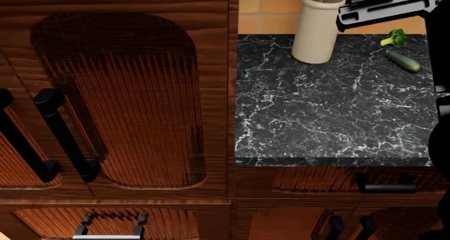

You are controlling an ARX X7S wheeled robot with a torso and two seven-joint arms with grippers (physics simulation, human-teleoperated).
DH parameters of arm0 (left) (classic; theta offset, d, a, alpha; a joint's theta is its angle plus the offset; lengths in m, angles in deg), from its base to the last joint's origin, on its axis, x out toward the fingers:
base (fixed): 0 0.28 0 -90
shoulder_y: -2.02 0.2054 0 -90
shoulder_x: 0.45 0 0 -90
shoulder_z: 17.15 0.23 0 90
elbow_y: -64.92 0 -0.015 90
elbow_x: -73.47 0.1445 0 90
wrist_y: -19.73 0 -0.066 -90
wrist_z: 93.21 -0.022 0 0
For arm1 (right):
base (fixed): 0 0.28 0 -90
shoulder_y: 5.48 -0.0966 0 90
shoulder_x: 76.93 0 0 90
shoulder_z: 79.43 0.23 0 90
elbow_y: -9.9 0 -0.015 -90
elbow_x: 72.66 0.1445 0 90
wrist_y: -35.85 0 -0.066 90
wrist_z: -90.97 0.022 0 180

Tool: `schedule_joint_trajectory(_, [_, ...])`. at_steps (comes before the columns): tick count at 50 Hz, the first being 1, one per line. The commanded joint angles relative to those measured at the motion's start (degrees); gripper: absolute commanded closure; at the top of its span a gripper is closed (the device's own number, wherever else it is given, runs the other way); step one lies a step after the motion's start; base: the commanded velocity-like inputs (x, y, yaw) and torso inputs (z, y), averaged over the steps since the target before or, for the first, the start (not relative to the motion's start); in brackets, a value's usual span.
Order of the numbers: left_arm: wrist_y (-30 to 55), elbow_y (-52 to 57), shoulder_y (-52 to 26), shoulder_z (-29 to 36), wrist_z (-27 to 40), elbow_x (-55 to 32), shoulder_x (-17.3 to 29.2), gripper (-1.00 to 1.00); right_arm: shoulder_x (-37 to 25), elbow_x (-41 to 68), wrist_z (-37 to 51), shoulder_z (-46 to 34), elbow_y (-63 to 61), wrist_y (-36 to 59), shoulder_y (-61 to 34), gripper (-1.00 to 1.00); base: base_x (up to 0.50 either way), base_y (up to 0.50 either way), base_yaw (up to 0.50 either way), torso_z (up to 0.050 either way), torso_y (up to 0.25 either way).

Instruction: Open the microwave door

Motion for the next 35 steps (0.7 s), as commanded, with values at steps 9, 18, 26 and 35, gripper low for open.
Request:
schedule_joint_trajectory(9, [-5.33, -11.07, -0.16, 1.22, -2.19, 5.27, 2.26, -1.0, -0.26, 0.46, 0.1, -0.11, 0.0, 0.15, -0.1, -1.0, 0.0, 0.0, 0.0, 0.0, 0.0])
schedule_joint_trajectory(18, [-5.55, -12.26, 0.61, -0.57, -1.89, 5.5, 5.19, -1.0, -0.52, 0.5, 0.19, -0.35, 0.01, 0.06, -0.15, -1.0, 0.0, 0.0, 0.0, 0.0, 0.0])
schedule_joint_trajectory(26, [-5.53, -12.47, 1.59, -1.67, -1.75, 5.7, 7.52, -1.0, -0.59, 0.73, 0.17, -0.33, 0.04, -0.02, -0.15, -1.0, 0.0, 0.0, 0.0, 0.0, 0.0])
schedule_joint_trajectory(35, [-7.48, -17.32, 0.83, -0.98, -2.24, 8.01, 8.36, -1.0, -0.75, 0.84, 0.25, -0.44, 0.07, -0.16, -0.15, -1.0, 0.0, 0.0, 0.0, 0.0, 0.0])
